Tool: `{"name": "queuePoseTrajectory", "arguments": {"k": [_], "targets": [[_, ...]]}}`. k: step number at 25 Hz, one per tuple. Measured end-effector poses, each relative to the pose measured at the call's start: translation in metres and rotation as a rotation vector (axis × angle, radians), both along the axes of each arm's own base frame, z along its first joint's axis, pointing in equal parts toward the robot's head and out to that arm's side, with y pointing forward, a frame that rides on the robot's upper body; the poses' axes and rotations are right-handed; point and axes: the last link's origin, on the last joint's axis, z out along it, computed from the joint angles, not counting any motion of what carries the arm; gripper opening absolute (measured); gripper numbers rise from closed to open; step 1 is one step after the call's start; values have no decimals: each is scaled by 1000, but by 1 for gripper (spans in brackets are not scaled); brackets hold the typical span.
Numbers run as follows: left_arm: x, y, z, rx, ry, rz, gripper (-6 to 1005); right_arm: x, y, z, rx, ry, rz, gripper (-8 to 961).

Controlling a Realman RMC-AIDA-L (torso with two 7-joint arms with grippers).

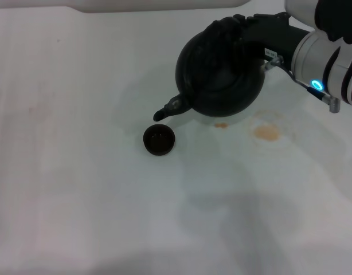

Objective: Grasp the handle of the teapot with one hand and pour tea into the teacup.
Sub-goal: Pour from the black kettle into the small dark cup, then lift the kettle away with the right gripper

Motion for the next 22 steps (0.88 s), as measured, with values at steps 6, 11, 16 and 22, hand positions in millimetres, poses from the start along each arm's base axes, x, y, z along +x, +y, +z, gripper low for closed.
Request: {"name": "queuePoseTrajectory", "arguments": {"k": [6, 11, 16, 22], "targets": [[0, 0, 0, -1, -2, 1, 890, 2, 0, -1, 15, -29, 12, 217], [0, 1, -1, -3, -4, 1, 890, 0, -1, -4, 20, -39, 38, 216], [0, 1, -1, -4, -4, 2, 890, -3, -3, -8, 22, -70, 73, 215], [1, 2, -1, -5, -3, 0, 890, -6, -3, -9, 32, -84, 104, 213]]}}
